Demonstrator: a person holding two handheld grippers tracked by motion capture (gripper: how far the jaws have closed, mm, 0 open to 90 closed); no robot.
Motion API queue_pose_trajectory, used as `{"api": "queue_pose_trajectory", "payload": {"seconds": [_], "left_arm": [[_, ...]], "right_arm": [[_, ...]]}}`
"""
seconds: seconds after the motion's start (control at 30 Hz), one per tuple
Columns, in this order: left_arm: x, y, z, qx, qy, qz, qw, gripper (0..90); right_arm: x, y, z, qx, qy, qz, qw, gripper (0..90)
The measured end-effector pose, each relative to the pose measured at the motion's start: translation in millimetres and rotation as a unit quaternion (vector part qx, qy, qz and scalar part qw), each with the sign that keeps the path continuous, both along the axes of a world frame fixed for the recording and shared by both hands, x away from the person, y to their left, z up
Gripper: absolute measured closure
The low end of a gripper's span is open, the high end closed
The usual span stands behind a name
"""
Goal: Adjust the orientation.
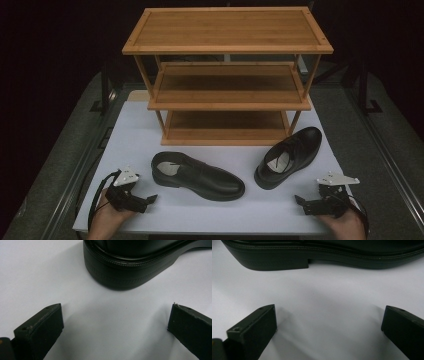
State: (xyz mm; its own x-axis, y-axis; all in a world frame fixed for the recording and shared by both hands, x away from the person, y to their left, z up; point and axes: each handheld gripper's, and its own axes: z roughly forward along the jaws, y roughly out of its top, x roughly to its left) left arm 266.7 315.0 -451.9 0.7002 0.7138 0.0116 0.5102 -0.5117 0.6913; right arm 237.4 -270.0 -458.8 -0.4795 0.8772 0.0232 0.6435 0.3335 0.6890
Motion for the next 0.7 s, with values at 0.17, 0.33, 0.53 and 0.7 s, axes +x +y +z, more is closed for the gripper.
{"api": "queue_pose_trajectory", "payload": {"seconds": [0.17,0.33,0.53,0.7], "left_arm": [[0.1,0.0,0.2,0.001,0.0,0.0,1.0,0.0],[-0.1,0.2,0.6,-0.001,0.0,0.002,1.0,0.1],[-2.7,7.0,5.0,-0.017,-0.005,0.005,0.9998,15.6],[-5.8,16.2,14.2,-0.041,-0.009,-0.001,0.9991,47.7]], "right_arm": [[-0.1,-0.1,0.0,0.0,0.0,0.0,1.0,0.0],[0.0,-0.2,0.0,0.0,0.0,0.0,1.0,0.0],[0.0,-0.2,0.0,0.0,0.0,0.0,1.0,0.0],[0.1,-0.2,0.0,0.0,0.0,0.0,1.0,0.0]]}}
